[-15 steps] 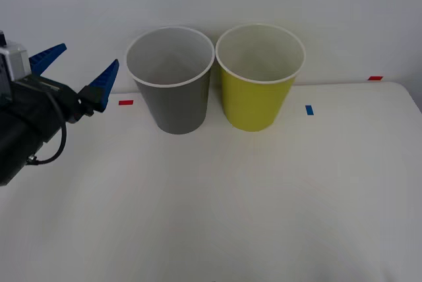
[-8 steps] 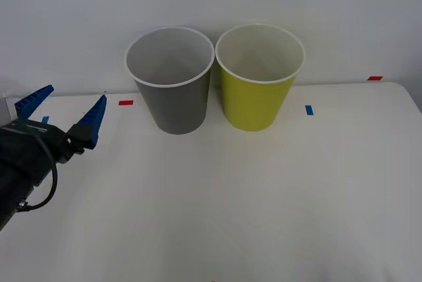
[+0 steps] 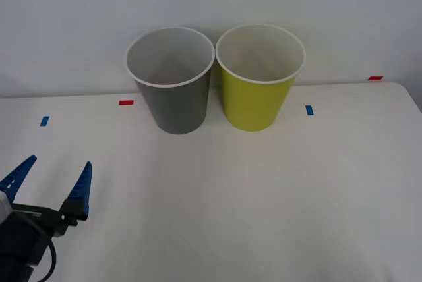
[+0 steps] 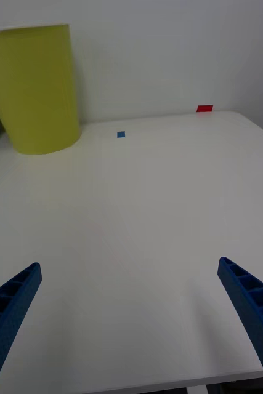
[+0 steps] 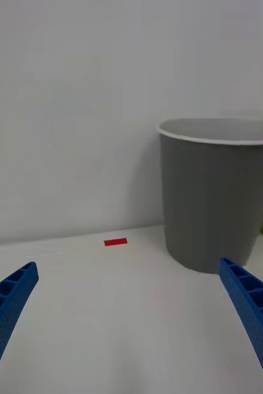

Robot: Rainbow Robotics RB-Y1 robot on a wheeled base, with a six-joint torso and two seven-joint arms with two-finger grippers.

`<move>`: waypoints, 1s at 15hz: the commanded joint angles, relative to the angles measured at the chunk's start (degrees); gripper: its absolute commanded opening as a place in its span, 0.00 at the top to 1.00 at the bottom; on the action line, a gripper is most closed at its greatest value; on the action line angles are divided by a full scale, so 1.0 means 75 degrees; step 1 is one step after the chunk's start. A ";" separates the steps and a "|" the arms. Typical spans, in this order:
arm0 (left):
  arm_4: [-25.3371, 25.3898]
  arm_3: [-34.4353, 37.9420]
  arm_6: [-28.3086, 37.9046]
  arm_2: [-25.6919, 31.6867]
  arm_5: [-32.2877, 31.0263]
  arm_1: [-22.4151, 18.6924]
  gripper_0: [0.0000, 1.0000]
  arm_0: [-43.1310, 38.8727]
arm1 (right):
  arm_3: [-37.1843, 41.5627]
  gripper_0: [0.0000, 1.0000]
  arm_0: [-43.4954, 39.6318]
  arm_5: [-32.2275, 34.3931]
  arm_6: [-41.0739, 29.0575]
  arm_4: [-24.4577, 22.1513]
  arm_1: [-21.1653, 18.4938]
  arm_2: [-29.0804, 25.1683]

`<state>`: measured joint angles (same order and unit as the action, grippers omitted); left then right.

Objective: Put cans in the gray bin and PET bottles in the light green bin.

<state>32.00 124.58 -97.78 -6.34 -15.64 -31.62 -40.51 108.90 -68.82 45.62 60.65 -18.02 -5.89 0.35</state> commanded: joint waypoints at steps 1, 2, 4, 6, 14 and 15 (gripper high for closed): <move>-0.1033 -0.0040 0.1166 -0.0045 -0.0176 0.0326 0.00 -0.0844 | 0.0000 0.00 0.0000 0.0000 0.0000 0.0000 0.0000 0.0000; -0.1243 -0.0052 0.1342 -0.0045 -0.0188 0.0478 0.00 -0.1067 | 0.0000 0.00 0.0000 0.0000 0.0000 0.0000 0.0000 0.0000; -0.1466 -0.0263 0.1412 -0.0069 -0.0457 0.0818 0.00 -0.1536 | 0.0000 0.00 0.0000 0.0000 0.0000 0.0000 0.0000 0.0000; -0.1736 -0.0298 0.1436 -0.0057 -0.0574 0.1181 0.00 -0.2016 | 0.0000 0.00 0.0000 0.0000 0.0000 0.0000 0.0000 0.0000; -0.2439 -0.0298 0.1436 -0.0045 -0.0867 0.1709 0.00 -0.3153 | 0.0000 0.00 0.0000 0.0000 0.0000 0.0000 0.0000 0.0000; -0.2439 -0.0298 0.1436 -0.0045 -0.0867 0.1709 0.00 -0.3153 | 0.0000 0.00 0.0000 0.0000 0.0000 0.0000 0.0000 0.0000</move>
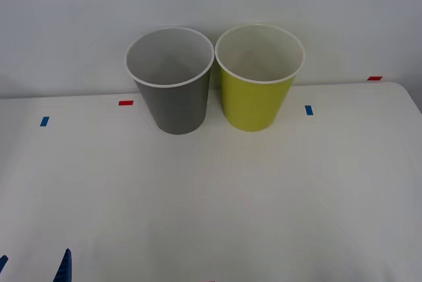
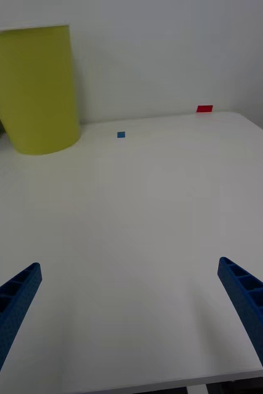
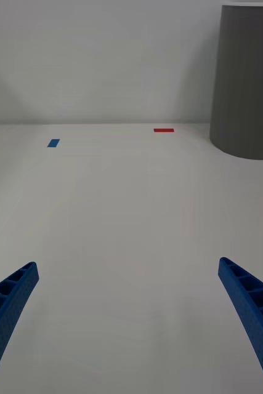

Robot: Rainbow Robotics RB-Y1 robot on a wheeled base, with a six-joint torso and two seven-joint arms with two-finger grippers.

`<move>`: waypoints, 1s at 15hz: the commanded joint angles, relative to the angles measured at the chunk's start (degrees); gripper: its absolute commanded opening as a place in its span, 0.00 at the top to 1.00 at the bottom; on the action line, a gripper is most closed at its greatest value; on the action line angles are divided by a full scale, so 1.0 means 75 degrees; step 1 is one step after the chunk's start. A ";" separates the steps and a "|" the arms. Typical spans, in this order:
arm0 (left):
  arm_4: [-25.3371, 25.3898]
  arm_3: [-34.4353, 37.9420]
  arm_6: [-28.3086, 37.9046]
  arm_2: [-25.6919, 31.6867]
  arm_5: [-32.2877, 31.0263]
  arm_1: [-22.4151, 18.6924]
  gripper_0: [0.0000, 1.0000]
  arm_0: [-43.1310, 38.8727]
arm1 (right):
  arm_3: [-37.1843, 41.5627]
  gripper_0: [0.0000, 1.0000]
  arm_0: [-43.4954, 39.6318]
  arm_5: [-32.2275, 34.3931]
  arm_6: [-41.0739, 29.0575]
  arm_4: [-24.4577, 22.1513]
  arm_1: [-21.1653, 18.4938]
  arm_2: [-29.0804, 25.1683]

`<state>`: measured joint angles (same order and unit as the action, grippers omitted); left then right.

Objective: Put cans in the gray bin and PET bottles in the light green bin.

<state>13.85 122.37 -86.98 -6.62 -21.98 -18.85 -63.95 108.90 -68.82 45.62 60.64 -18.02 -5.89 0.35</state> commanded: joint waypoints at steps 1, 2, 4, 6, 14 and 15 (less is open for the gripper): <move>-0.0018 -0.0003 -0.0004 -0.0008 -0.0023 0.0005 0.00 -0.0027 | 0.0000 0.00 0.0000 0.0000 0.0000 0.0000 0.0000 0.0000; -0.0018 -0.0003 -0.0004 -0.0008 -0.0023 0.0005 0.00 -0.0027 | 0.0000 0.00 0.0000 0.0000 0.0000 0.0000 0.0000 0.0000; -0.0018 -0.0003 -0.0004 -0.0008 -0.0023 0.0005 0.00 -0.0027 | 0.0000 0.00 0.0000 0.0000 0.0000 0.0000 0.0000 0.0000; -0.0018 -0.0003 -0.0004 -0.0008 -0.0023 0.0005 0.00 -0.0027 | 0.0000 0.00 0.0000 0.0000 0.0000 0.0000 0.0000 0.0000; -0.0018 -0.0003 -0.0004 -0.0008 -0.0023 0.0005 0.00 -0.0027 | 0.0000 0.00 0.0000 0.0000 0.0000 0.0000 0.0000 0.0000; -0.0018 -0.0003 -0.0004 -0.0008 -0.0023 0.0005 0.00 -0.0027 | 0.0000 0.00 0.0000 0.0000 0.0000 0.0000 0.0000 0.0000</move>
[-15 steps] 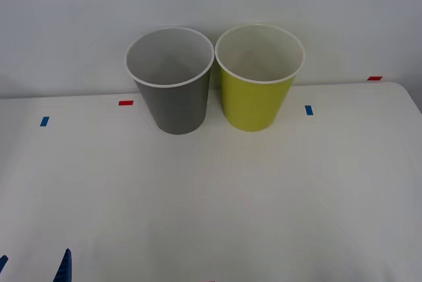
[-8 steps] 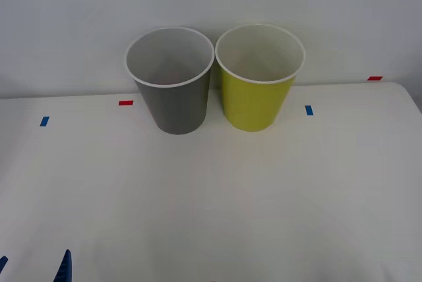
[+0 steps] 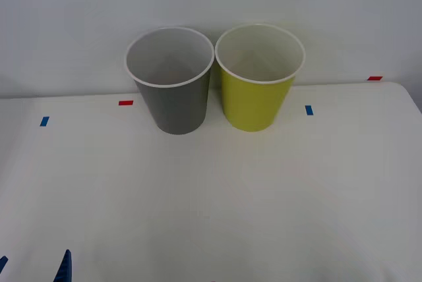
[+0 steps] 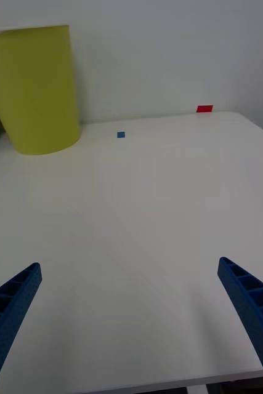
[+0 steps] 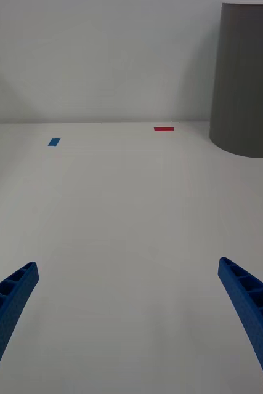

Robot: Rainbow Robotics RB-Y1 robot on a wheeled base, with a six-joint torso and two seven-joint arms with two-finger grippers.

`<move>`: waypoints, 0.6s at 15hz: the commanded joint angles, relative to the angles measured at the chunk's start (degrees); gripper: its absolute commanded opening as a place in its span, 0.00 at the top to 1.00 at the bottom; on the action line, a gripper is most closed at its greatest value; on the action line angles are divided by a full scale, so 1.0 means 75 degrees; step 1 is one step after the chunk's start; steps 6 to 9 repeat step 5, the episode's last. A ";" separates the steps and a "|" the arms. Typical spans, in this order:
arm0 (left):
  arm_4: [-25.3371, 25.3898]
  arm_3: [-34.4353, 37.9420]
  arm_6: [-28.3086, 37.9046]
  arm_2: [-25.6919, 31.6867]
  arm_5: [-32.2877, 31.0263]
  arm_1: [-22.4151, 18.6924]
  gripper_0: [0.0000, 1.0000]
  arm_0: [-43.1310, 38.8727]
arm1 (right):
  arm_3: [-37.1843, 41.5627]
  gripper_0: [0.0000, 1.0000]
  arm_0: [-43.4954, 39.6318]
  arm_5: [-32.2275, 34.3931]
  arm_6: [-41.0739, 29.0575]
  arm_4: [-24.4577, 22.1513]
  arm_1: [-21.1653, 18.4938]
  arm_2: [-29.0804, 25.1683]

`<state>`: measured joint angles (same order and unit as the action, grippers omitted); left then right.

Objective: Put cans in the gray bin and PET bottles in the light green bin.

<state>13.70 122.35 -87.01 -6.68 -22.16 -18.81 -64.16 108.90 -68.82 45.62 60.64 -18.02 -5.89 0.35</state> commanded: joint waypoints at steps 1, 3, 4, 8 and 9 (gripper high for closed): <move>0.0001 -0.0001 0.0000 0.0000 0.0002 0.0000 0.00 0.0000 | 0.0000 0.00 0.0000 0.0000 0.0000 0.0000 0.0000 0.0000; 0.0001 -0.0001 0.0000 0.0000 0.0002 0.0000 0.00 0.0000 | 0.0000 0.00 0.0000 0.0000 0.0000 0.0000 0.0000 0.0000; 0.0001 -0.0001 0.0000 0.0000 0.0002 0.0000 0.00 0.0000 | 0.0000 0.00 0.0000 0.0000 0.0000 0.0000 0.0000 0.0000; 0.0001 -0.0001 0.0000 0.0000 0.0002 0.0000 0.00 0.0000 | 0.0000 0.00 0.0000 0.0000 0.0000 0.0000 0.0000 0.0000; 0.0001 -0.0001 0.0000 0.0000 0.0002 0.0000 0.00 0.0000 | 0.0000 0.00 0.0000 0.0000 0.0000 0.0000 0.0000 0.0000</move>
